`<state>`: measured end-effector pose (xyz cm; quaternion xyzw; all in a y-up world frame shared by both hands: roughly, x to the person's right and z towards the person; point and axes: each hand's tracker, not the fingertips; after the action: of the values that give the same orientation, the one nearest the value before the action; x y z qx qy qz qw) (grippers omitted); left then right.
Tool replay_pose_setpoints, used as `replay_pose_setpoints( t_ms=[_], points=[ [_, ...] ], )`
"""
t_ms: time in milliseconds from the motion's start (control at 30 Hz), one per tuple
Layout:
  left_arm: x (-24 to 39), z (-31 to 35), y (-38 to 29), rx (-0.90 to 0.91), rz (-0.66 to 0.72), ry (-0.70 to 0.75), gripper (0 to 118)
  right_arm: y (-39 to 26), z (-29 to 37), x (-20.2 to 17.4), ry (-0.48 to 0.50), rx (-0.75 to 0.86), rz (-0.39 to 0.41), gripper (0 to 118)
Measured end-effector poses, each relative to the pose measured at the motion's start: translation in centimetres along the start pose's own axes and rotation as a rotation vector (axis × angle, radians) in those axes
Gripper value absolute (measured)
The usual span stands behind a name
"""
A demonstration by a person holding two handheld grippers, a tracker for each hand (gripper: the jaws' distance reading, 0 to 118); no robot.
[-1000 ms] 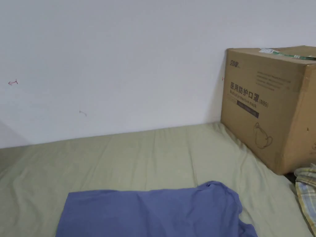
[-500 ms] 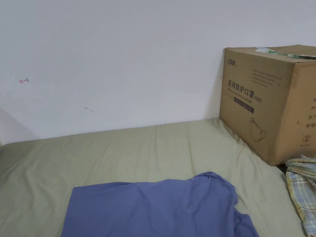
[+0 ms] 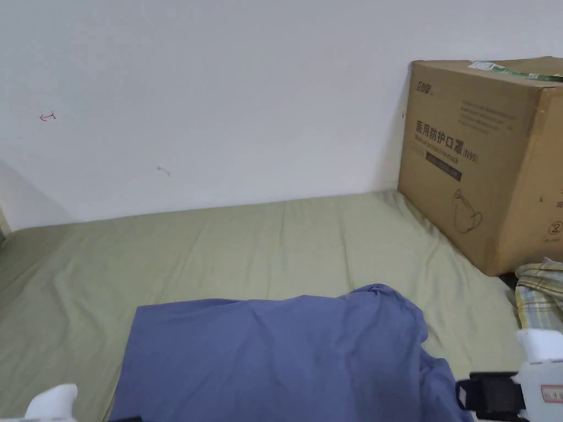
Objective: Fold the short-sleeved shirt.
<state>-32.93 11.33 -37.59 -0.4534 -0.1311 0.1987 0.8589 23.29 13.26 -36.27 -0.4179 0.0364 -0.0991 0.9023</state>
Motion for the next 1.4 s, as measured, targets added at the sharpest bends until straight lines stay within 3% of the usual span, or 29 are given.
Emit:
replay_pose_setpoints(
  t_ms=[33, 67, 100, 133, 167, 267, 367, 433, 700, 733, 800, 833, 1133, 1200, 1400],
  points=[
    [0.4, 0.0, 0.5, -0.001, 0.004, -0.005, 105, 0.7, 0.0, -0.6, 0.033, 0.016, -0.004, 78],
    [1.2, 0.0, 1.0, -0.007, 0.002, -0.001, 98, 1.3, -0.2, -1.0, 0.070, 0.020, -0.022, 69],
    [1.6, -0.2, 1.5, -0.031, -0.004, -0.008, 81, 1.9, -0.7, -1.3, 0.119, 0.010, -0.040, 46],
    [1.7, -0.5, 1.9, -0.048, -0.021, -0.028, 47, 2.5, -1.2, -1.7, 0.152, -0.013, -0.050, 10],
    [1.5, -0.7, 2.2, -0.030, -0.039, -0.036, 0, 2.8, -1.8, -1.9, 0.201, 0.013, -0.036, 0],
    [1.3, -2.0, 3.0, 0.015, -0.058, 0.085, 0, 3.7, -4.4, -2.3, 0.207, 0.050, -0.047, 0],
    [-1.0, -4.7, 6.0, 0.002, -0.065, 0.064, 0, 5.0, -6.6, -3.7, 0.205, 0.020, -0.015, 0],
    [-2.0, -6.6, 8.8, -0.005, -0.097, 0.163, 0, 5.6, -8.4, -3.9, 0.195, 0.007, -0.005, 0],
    [-7.5, -16.9, 22.8, -0.044, -0.154, 0.322, 0, 7.8, -14.4, -3.9, 0.205, -0.066, -0.027, 0],
    [-8.1, -18.3, 24.2, -0.047, -0.158, 0.325, 4, 7.9, -15.2, -3.8, 0.197, -0.073, -0.026, 0],
    [-9.3, -20.9, 26.5, -0.040, -0.132, 0.372, 89, 8.3, -16.7, -3.7, 0.189, -0.086, -0.027, 0],
    [-10.1, -22.5, 27.4, -0.050, -0.119, 0.402, 109, 8.4, -17.3, -3.6, 0.187, -0.091, -0.031, 0],
    [-13.5, -31.4, 29.9, -0.135, -0.108, 0.437, 108, 7.8, -20.9, -2.9, 0.191, -0.132, -0.064, 0],
    [-13.9, -32.9, 29.6, -0.179, -0.082, 0.380, 116, 7.7, -21.4, -2.8, 0.186, -0.147, -0.066, 0],
    [-15.2, -32.9, 27.7, -0.062, -0.066, 0.340, 118, 7.0, -22.6, -2.3, 0.188, -0.164, -0.089, 0]
  ],
)
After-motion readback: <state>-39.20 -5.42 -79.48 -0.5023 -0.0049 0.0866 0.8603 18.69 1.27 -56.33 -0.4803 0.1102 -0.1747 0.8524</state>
